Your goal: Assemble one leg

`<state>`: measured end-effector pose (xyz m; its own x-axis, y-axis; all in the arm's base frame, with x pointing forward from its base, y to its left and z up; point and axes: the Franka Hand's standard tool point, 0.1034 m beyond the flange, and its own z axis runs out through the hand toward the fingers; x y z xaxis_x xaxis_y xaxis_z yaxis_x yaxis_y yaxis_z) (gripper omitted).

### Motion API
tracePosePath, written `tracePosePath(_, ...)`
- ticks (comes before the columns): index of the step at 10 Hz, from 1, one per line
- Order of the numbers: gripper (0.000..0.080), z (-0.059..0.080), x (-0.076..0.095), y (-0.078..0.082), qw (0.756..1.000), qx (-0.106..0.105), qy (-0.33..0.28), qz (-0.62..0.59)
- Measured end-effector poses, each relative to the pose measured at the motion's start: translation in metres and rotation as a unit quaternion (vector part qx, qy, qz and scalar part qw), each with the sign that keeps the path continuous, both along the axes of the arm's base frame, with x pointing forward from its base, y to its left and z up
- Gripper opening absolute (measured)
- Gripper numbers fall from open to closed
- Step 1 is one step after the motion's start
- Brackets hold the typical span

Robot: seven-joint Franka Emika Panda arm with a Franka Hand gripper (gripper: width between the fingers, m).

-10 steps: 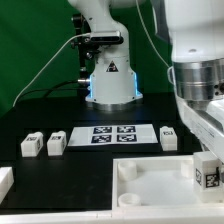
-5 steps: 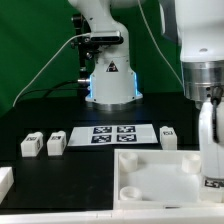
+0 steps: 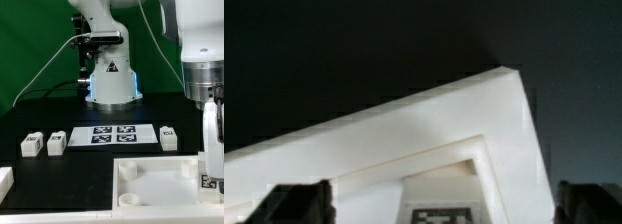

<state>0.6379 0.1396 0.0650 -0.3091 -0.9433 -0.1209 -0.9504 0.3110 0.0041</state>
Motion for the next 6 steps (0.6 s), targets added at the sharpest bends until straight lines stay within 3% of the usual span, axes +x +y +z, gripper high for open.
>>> tracePosePath(2,0.0648,0.005,-0.001,0.005,1.0,0.003,-0.01,0.0)
tracePosePath(4,0.0649,0.02,-0.005,0.012,1.0,0.009,-0.019,0.001)
tracePosePath(6,0.0649,0.021,-0.004,0.013,1.0,0.014,-0.019,-0.002)
